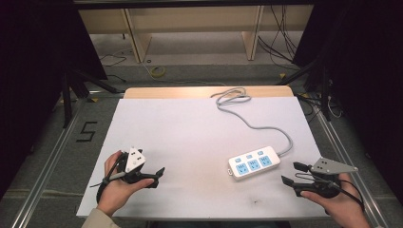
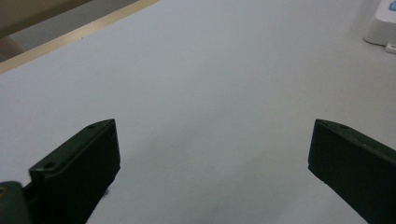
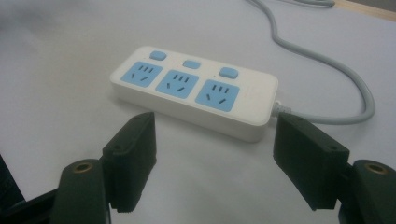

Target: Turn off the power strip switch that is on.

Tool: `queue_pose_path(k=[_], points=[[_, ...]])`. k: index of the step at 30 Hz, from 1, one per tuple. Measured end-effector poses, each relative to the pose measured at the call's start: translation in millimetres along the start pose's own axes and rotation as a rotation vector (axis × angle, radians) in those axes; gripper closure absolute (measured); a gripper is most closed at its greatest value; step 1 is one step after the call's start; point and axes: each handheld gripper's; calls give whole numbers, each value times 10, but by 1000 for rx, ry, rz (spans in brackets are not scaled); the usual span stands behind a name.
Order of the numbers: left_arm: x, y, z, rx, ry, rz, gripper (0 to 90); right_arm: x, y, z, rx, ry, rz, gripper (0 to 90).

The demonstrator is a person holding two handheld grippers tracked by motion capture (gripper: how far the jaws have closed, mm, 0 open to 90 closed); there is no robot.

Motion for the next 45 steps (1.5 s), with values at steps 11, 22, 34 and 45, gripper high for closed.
queue_pose_path(k=[11, 22, 34, 45], points=[[-20, 16, 5, 18, 17, -22, 82, -16, -8, -31, -25, 2, 22, 364], [-30, 8, 8, -1, 50, -40, 142, 11, 17, -110, -29, -10, 37, 677], [-37, 1, 2, -3, 49, -48, 157, -13, -60, -213, -46, -12, 29, 900], [-38, -1, -20, 14, 44, -61, 157, -15, -210, -308, -64, -19, 5, 900]])
Point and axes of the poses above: each handheld gripper's, and its own axes: y roughly backward along the jaws, z roughly out of its underside, x roughly to its right, and after that the axes turned 3 degrees about -z, right-handed
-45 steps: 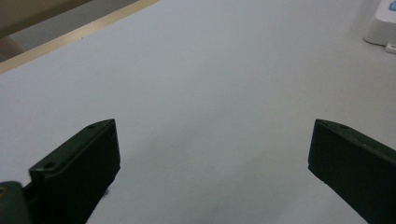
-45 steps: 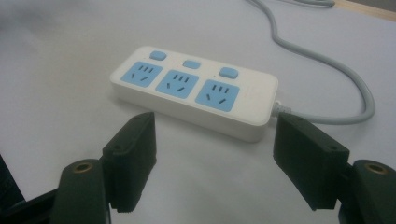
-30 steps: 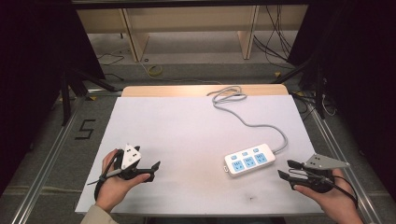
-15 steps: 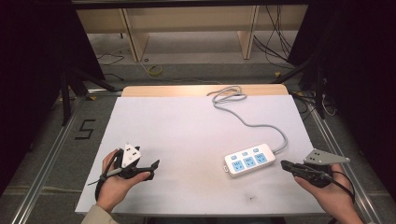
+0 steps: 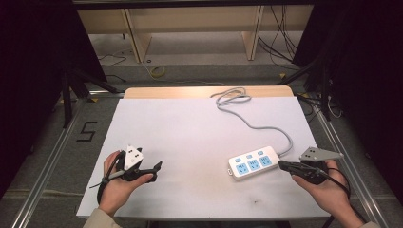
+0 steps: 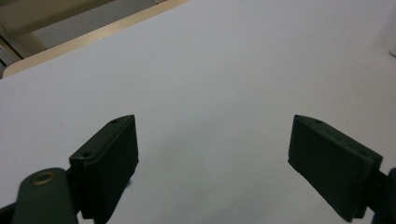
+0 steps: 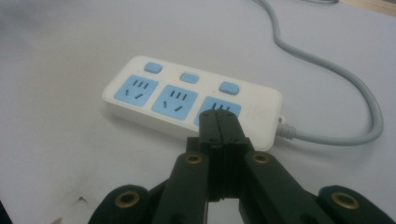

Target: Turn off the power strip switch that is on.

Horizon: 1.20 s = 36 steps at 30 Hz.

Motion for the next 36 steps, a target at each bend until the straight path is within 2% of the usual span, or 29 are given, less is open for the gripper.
queue_pose_path(k=[21, 25, 29, 36], points=[[53, -26, -28, 10, -10, 12, 159, 37, -262, -225, -15, -21, -11, 900], [60, -30, -31, 12, -3, 13, 160, 36, -317, -268, -22, -14, -17, 900], [67, -26, -36, 14, -21, 11, 160, 22, -353, -292, -30, -10, -26, 900], [70, -23, -39, 21, -15, 12, 160, 21, -404, -334, -42, 0, -30, 900]])
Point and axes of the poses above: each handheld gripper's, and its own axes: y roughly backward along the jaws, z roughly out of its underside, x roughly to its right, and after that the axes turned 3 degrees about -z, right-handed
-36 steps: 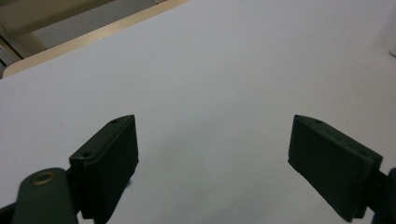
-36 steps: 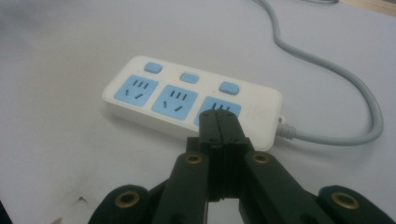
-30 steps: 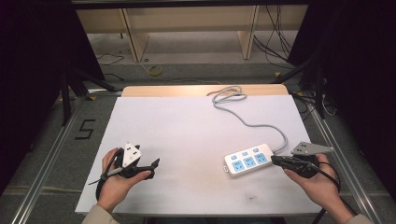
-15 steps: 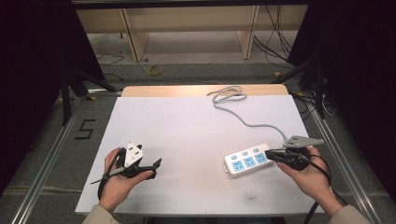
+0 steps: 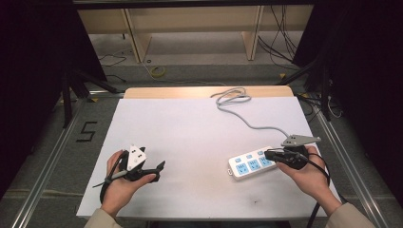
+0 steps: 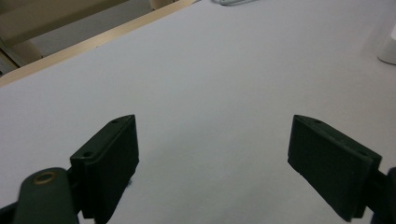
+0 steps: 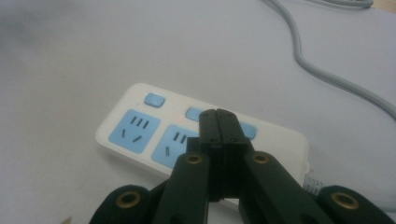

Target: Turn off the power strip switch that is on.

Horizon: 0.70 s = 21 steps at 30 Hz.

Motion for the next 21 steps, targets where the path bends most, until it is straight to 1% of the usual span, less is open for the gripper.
queue_pose_path(k=[4, 14, 16, 21], points=[[-2, -1, 4, -4, -8, 2, 160, -4, -36, -39, -6, 1, 0, 900], [4, -8, 2, -3, -8, 2, 160, 22, -82, -80, -17, -5, -6, 900], [3, -8, 3, -4, -8, 2, 160, 26, -95, -95, -16, -13, -7, 900], [2, -9, 4, -3, -6, 3, 160, 37, -134, -123, -25, -10, -8, 900]])
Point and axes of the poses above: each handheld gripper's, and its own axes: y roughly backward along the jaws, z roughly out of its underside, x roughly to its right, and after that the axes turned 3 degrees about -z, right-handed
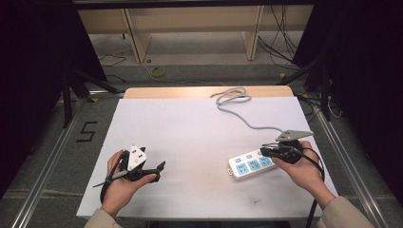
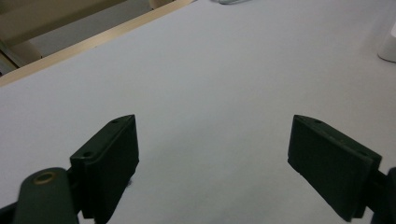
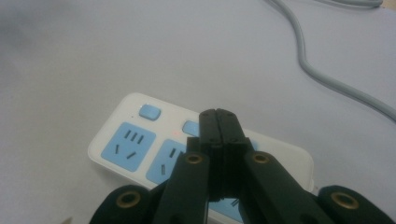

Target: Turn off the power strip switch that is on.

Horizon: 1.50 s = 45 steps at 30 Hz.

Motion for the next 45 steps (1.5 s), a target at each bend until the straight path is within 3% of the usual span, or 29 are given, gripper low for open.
queue_pose_path(k=[32, 45], points=[[-4, 2, -3, 4, 2, 2, 163, -34, -253, -155, -63, 11, -25, 900], [-5, 1, 0, 0, 0, 4, 163, -64, -357, -195, -114, 28, -29, 900]])
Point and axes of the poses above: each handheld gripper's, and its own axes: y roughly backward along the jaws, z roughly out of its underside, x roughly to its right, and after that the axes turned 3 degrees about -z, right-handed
